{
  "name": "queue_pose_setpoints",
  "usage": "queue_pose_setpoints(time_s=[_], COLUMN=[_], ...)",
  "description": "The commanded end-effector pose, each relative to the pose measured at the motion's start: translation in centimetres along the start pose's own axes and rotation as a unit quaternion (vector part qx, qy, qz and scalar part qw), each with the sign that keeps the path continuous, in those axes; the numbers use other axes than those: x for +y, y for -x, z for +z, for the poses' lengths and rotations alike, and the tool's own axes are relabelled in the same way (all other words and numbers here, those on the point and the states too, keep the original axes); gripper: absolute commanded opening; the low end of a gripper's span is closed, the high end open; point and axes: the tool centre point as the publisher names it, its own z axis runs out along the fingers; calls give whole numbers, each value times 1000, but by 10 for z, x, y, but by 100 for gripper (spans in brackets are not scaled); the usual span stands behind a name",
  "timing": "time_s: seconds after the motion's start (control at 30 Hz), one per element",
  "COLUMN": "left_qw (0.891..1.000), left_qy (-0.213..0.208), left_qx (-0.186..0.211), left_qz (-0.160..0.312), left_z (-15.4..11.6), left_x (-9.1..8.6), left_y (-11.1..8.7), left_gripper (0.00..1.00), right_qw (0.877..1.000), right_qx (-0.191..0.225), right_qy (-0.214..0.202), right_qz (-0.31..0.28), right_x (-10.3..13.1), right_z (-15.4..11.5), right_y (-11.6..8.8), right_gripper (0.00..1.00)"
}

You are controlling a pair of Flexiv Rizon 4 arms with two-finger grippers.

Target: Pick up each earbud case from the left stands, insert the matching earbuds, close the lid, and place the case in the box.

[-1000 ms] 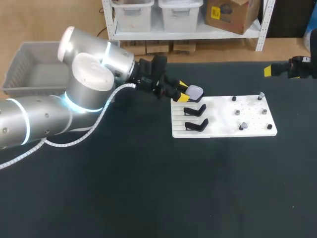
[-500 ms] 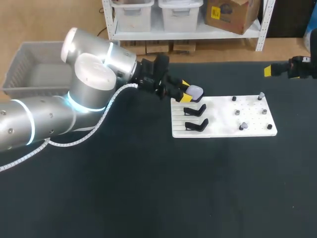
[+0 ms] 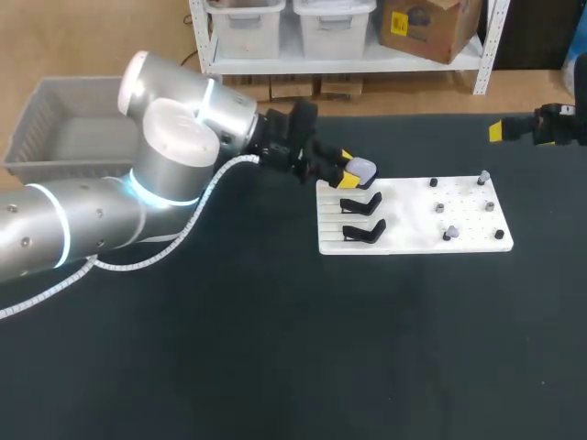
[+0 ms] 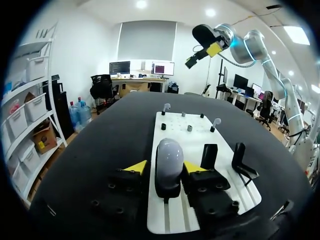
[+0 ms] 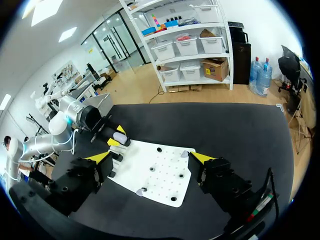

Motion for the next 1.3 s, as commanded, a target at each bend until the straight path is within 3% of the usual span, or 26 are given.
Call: queue_pose_setpoints(time_s=[0.03,0.1,0.2,0.43,0.9,1.13,1.3], left_qw=[1000,1000,1000,1000,985,981,979], left_qy=[-2,-2,0,6,38,46,58], left_qx=[3,4,5,-16,-164,-185,-192], left_qz=[1,1,1,17,25,40,37], left_z=[1,1,0,-9,-42,-47,-46], left_x=[1,0,-2,-13,-56,-76,-85], left_y=[0,-1,0,13,61,79,82], left_gripper=[29,12,0,0,0,0,0], right_qw=[1000,1000,1000,1000,1000,1000,1000], right_qx=[0,0,0,0,0,0,0], right_qy=[0,0,0,0,0,0,0], right_qz=[0,0,0,0,0,0,0], right_x=[0,0,0,0,0,0,0], right_z=[0,0,0,0,0,0,0], right_y=[0,0,0,0,0,0,0], right_gripper=[100,100,100,100,100,100,100])
